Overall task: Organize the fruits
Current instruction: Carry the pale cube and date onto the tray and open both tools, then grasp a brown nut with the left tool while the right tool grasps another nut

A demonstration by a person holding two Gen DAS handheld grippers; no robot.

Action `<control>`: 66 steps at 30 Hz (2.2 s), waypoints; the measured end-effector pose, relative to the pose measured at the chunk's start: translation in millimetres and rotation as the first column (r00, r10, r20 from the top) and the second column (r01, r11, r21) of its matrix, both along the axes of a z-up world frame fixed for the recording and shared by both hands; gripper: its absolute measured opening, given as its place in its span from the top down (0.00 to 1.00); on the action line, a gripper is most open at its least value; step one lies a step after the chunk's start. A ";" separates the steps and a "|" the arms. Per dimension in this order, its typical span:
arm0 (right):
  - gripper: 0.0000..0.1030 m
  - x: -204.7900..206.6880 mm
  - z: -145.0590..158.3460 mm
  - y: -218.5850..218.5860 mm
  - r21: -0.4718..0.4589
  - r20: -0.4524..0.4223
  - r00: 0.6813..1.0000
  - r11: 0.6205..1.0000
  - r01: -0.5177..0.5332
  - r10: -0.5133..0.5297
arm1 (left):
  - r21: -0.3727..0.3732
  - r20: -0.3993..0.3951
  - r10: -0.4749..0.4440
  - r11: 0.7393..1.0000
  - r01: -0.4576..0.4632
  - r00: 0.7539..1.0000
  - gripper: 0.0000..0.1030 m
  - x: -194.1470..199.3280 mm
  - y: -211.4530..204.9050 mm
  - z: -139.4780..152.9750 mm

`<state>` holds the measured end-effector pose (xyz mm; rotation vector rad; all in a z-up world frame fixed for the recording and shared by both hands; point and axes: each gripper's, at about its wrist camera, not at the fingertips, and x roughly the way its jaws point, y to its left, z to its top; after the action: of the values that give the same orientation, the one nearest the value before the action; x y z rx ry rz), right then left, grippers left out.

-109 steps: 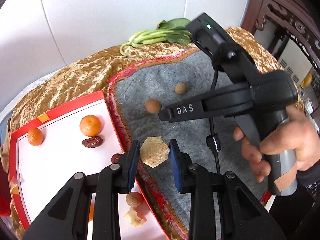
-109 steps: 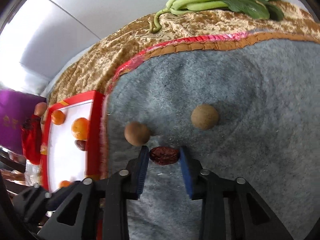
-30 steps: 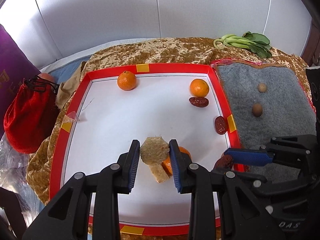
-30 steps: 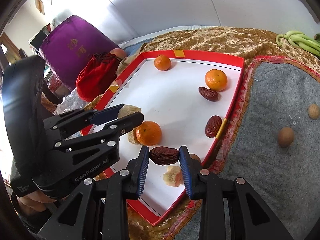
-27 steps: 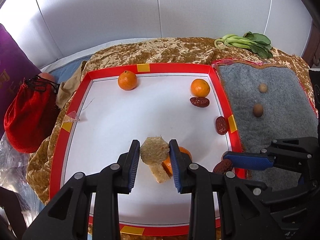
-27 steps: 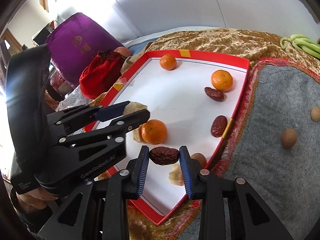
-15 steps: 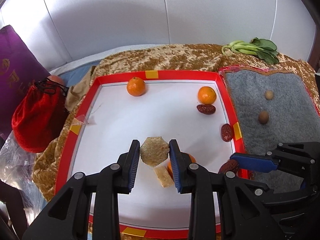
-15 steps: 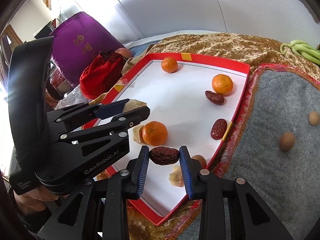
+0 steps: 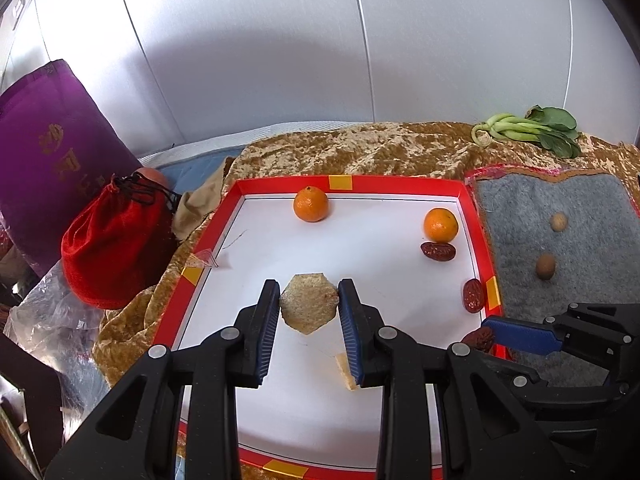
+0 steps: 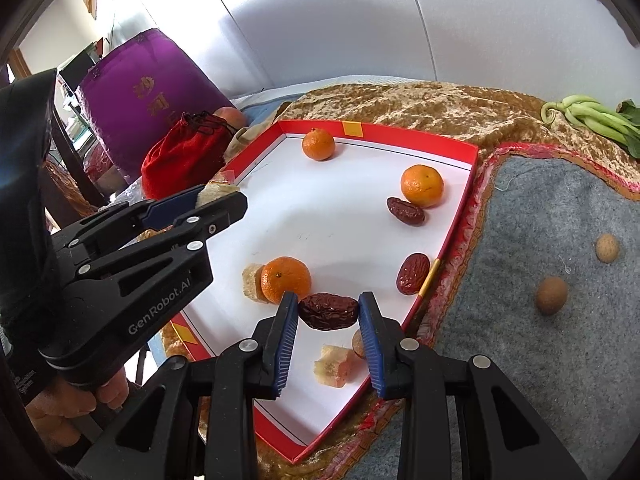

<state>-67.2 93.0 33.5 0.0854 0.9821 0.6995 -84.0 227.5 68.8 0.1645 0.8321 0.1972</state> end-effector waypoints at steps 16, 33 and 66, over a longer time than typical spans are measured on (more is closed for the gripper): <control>0.67 0.2 2.8 -1.4 0.006 -0.005 1.000 1.000 0.005 -0.005 | 0.029 -0.011 0.019 0.999 -0.019 1.000 0.73 1.9 0.0 -1.6; 0.66 28.6 25.5 -70.1 0.100 -0.029 0.984 0.979 0.177 -0.175 | 0.013 0.037 -0.057 0.998 0.056 0.998 0.51 7.5 -41.0 13.3; 0.66 118.9 -40.0 -179.1 -0.068 -0.308 0.804 0.854 0.515 -0.509 | -0.133 -0.112 -0.464 0.883 0.450 0.878 0.46 41.7 -154.4 -35.6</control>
<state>51.7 -86.1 -6.5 0.4788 1.1934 0.1900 -42.3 73.1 33.1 0.2761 0.9185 -0.3092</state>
